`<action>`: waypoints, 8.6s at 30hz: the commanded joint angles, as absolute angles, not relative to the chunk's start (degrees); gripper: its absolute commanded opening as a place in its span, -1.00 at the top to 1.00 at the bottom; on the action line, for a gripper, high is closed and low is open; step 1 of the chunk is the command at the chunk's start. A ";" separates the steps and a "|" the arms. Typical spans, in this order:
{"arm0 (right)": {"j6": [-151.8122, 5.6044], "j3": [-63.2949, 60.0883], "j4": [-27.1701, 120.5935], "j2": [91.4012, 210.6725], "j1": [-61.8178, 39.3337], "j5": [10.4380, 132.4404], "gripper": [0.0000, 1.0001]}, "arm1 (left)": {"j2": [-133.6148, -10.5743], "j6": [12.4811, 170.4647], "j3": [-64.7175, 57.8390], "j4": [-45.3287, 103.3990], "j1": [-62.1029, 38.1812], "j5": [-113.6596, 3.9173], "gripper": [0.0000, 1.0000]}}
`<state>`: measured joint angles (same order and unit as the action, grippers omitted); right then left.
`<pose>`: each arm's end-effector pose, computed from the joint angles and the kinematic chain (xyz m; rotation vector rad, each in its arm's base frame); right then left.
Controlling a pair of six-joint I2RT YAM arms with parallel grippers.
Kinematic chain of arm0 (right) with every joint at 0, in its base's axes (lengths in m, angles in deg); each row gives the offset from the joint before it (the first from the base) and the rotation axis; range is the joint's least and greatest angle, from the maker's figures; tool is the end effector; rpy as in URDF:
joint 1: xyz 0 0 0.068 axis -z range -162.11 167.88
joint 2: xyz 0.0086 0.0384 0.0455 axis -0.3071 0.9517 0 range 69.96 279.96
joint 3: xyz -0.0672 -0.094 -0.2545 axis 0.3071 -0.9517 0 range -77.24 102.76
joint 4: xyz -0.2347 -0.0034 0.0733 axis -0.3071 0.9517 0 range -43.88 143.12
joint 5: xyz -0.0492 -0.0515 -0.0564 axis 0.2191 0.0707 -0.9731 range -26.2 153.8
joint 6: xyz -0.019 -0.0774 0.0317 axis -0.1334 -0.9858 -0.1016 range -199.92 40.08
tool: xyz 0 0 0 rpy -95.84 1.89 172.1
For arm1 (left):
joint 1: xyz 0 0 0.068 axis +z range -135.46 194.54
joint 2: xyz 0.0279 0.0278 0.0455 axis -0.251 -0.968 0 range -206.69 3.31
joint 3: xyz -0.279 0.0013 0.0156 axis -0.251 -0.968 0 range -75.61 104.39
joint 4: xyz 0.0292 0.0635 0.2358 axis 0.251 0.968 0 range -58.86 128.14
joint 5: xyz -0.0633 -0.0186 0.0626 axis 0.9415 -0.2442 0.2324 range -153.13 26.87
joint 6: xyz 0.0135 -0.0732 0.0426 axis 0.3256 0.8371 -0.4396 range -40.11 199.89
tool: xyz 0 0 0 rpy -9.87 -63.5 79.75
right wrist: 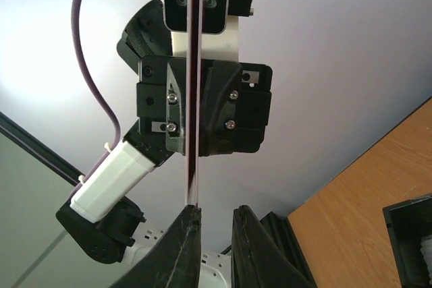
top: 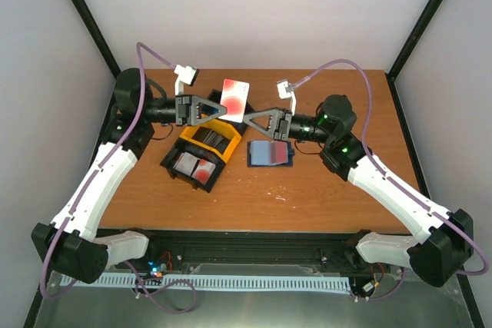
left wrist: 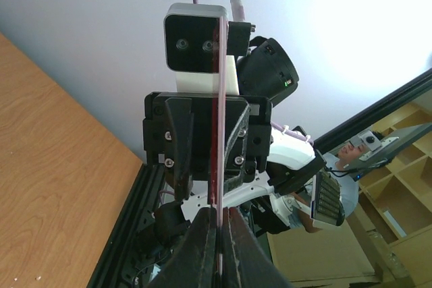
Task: Put the credit cards into the card holder
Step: Pick up the credit card from the storage box, then place the credit card at the center of the board, then insert the credit card into the card holder.
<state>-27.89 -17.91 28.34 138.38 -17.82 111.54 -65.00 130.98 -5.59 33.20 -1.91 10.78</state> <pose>0.1935 0.2081 0.4073 -0.5772 1.6668 1.7654 0.2109 -0.1380 0.4313 0.6483 1.8345 -1.8355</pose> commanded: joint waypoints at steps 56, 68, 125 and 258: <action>-21.68 -9.55 43.53 145.47 -13.67 97.08 0.94 | -62.84 123.48 -13.03 47.13 9.06 1.59 0.99; -38.16 -2.29 64.69 163.94 -28.54 87.65 0.94 | -57.47 112.19 -14.35 66.36 10.23 -32.58 0.99; -33.95 -10.43 73.90 160.33 -22.67 63.43 0.23 | -70.18 104.92 -14.47 64.75 -1.98 -27.83 0.99; -53.40 -15.51 76.19 177.15 -5.03 74.32 0.80 | -110.84 140.88 -12.33 36.54 -24.19 -38.62 -0.05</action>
<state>-53.96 -13.91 75.61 175.01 -5.12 75.02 -111.23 143.99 -15.43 19.43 -23.74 -33.77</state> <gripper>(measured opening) 0.103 0.487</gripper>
